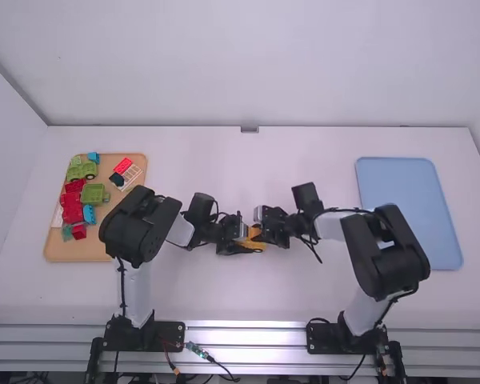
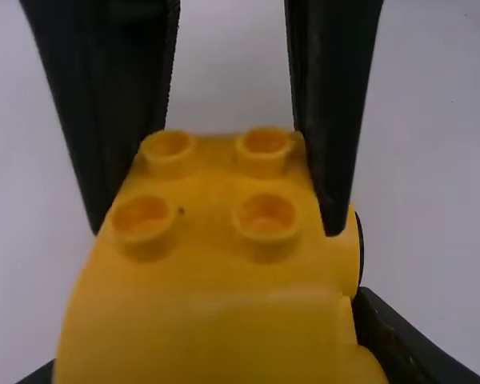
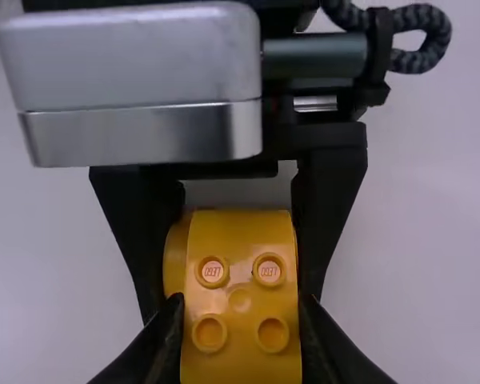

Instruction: Assemble lego blocks to make yellow taxi

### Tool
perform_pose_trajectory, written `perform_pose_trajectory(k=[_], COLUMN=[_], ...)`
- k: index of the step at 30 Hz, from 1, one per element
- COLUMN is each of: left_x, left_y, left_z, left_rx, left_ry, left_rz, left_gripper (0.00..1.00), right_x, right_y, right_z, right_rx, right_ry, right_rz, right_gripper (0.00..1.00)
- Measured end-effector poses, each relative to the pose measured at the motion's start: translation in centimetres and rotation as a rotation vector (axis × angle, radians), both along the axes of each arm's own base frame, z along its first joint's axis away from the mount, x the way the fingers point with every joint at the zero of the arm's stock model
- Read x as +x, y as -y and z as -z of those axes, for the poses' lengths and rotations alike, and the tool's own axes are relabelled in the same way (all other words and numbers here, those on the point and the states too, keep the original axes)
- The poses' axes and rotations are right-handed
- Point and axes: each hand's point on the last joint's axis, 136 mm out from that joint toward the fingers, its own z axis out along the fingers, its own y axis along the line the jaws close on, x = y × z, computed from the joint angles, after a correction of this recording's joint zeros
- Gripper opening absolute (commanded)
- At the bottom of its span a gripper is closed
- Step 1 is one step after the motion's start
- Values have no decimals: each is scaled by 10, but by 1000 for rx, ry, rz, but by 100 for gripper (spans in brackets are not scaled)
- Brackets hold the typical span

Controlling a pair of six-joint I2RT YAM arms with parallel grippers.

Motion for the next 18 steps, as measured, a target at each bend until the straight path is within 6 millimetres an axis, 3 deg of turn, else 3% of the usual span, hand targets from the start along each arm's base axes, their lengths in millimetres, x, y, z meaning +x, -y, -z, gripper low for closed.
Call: perform_pose_trajectory(k=[18], left_x=[4], left_y=[-1], left_z=[0], left_rx=[2], left_ry=[-33], left_rz=[-42], left_gripper=[25], right_x=[-4], right_y=[-4], right_z=[3], right_rx=[-42], right_ry=[9], right_rz=[-34], right_gripper=[0])
